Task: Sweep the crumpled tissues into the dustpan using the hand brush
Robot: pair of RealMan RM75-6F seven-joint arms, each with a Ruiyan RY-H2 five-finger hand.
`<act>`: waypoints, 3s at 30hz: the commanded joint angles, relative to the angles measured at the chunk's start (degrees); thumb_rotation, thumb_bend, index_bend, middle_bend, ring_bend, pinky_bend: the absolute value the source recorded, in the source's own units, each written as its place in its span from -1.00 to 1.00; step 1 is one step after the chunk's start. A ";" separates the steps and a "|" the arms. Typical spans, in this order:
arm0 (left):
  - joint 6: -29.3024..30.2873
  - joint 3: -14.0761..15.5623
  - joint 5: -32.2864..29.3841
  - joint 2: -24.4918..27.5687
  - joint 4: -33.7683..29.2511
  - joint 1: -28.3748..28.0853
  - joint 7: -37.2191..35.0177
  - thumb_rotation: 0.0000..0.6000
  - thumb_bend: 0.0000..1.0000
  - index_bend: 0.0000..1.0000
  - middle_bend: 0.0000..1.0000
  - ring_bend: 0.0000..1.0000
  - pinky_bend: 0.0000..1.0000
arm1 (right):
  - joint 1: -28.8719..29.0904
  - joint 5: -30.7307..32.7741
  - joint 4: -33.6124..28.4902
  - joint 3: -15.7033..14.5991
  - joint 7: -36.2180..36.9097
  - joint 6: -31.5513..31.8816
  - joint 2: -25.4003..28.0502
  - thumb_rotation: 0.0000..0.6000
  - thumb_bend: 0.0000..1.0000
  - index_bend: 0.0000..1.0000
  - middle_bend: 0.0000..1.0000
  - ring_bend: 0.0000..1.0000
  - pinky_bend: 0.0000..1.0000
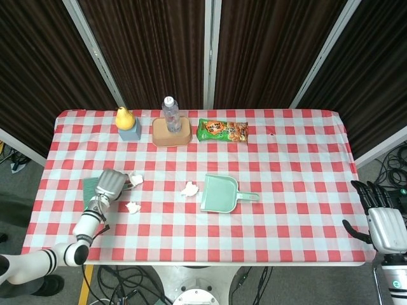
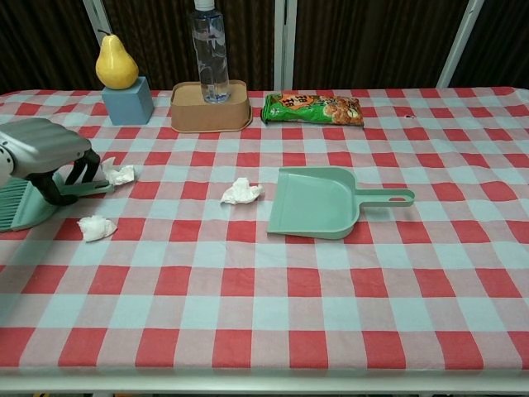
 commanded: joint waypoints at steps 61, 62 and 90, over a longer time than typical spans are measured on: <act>17.63 6.41 39.54 14.47 -3.11 11.30 -38.43 1.00 -0.22 -0.01 0.08 0.37 0.77 | 31.46 35.75 10.14 7.04 -45.99 -21.04 -38.64 1.00 -0.53 -0.13 -0.14 -0.67 -0.77; 17.49 6.37 39.53 14.45 -3.09 11.28 -38.40 1.00 -0.23 -0.01 0.08 0.37 0.77 | 31.58 35.90 10.20 7.06 -45.97 -21.08 -38.65 1.00 -0.52 -0.12 -0.14 -0.67 -0.77; 16.08 5.97 39.60 14.01 -2.16 11.25 -38.63 1.00 -0.22 -0.01 0.07 0.36 0.77 | 33.85 38.80 11.93 6.69 -46.47 -21.56 -39.43 1.00 -0.44 -0.21 -0.22 -0.62 -0.74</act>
